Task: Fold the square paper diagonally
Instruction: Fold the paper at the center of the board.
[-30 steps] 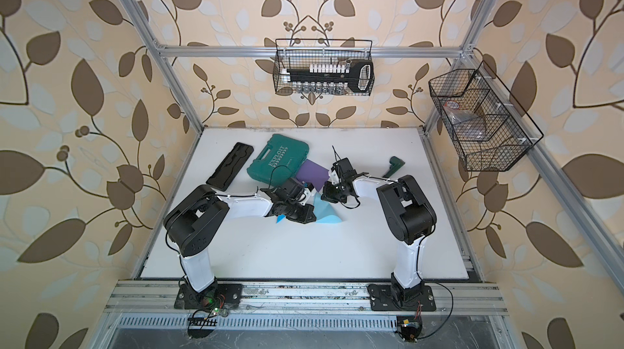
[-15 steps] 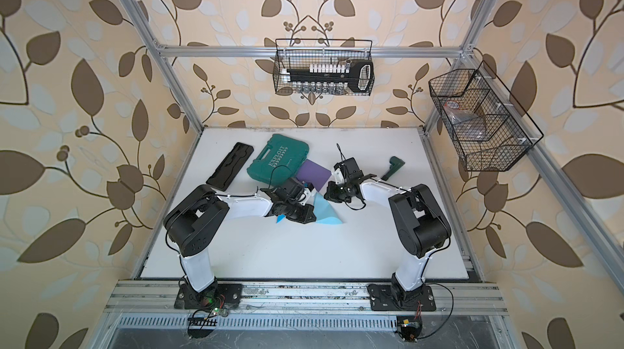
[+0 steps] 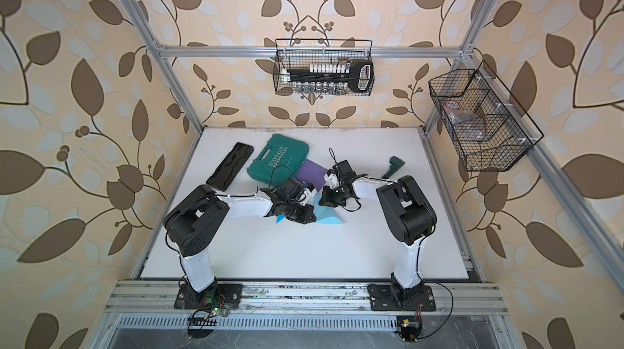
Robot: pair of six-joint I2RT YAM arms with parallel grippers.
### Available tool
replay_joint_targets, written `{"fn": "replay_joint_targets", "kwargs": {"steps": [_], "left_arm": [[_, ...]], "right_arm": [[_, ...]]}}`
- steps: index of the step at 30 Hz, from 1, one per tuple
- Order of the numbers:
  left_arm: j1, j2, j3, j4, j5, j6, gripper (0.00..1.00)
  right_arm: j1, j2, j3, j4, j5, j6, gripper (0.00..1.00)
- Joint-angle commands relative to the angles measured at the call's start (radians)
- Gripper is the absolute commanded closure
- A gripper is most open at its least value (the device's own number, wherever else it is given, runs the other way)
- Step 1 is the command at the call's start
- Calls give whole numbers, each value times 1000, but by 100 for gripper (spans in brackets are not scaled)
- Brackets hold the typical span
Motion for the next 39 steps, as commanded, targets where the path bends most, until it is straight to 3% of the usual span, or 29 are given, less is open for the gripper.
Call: {"fn": "replay_joint_targets", "kwargs": {"steps": [1,16,30,39], "left_arm": [[9,40,-31,-117,-21,18,100],[8,51,-35,-119,-15,17,100],[8,11,-52,-128,-25,6,100],[9,-34,-56,-141,-34,3,100]], "right_arm": [[3,39,37,-10,-9,-9,100],[3,151,162,-25,-29,-11,100],[-14,5,7,-81,122,-50,100],[-27,-51,-53,-75,150,-54,100]]}}
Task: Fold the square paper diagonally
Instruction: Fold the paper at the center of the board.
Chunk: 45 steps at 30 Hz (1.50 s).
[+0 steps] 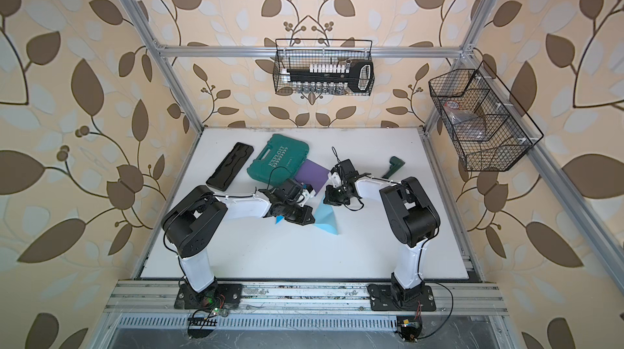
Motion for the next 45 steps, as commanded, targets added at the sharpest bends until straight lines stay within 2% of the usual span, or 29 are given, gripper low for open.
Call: {"fn": "replay_joint_targets", "kwargs": {"steps": [1,12,19,26,31,45], "left_arm": [[2,-21,-31,-135,-52,4,100],[2,-134,24,-171,-71,-21,100],[3,-225,48,-178,-177,-59,100],[3,-139,185,-172,-146,-92,100],[-4,-56,226,-115,-63,-115,100],[-25,56,167,-61,13,-98,100]], "right_arm": [[-6,-11,-32,-39,59,-17,100],[-7,-32,-65,-10,68,8,100],[-6,-46,-85,0,78,26,100],[6,-56,-98,21,97,45,100],[7,-47,-101,32,88,60,100],[4,-32,-110,53,52,90,100]]}}
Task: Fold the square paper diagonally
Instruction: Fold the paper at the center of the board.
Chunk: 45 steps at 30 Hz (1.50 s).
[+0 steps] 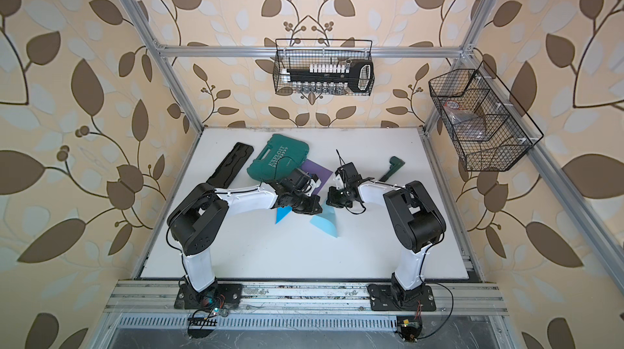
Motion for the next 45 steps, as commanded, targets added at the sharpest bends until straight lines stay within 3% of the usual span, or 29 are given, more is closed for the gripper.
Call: {"fn": "replay_joint_targets", "kwargs": {"steps": [1,21,45], "left_arm": [[-9,15,-14,19,37,20,100],[-9,67,-79,-3,31,97,100],[-9,85,-111,9,28,117,100]], "right_arm": [[4,22,-31,-16,7,14,100],[-23,33,-15,-25,8,16,100],[-82,113,113,-57,43,-14,100]]}}
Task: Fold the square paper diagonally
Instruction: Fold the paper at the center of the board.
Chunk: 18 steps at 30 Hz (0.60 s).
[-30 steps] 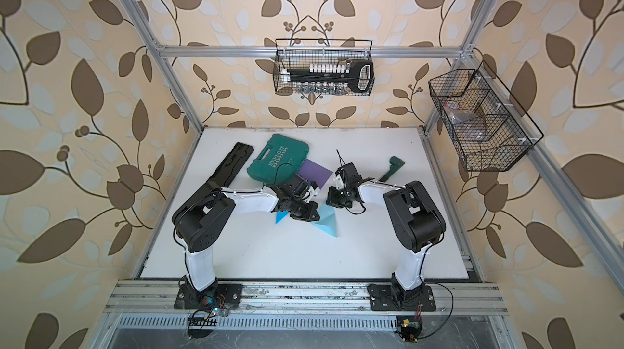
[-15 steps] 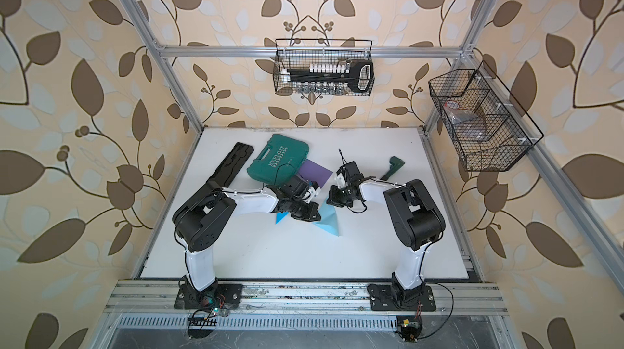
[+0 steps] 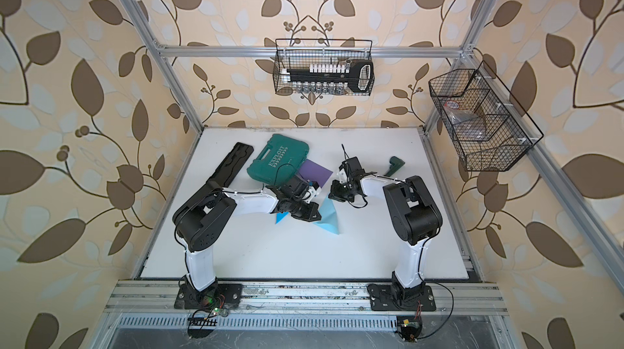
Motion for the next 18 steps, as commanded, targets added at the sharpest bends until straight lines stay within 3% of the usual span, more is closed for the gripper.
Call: {"fn": "replay_joint_targets", "kwargs": {"steps": [1,11,18], "left_arm": [[-10,45,-33,-83,-27,26,100],[-10,58,-15,-99,-32,40,100],[-10,58,-4,-112,-36,48,100]], "right_arm": [[-11,42,33,-39,68,-29,100],[3,-139,-4,-43,33,-39,100],[79,-212,-103,-135,33,-17,100]]}}
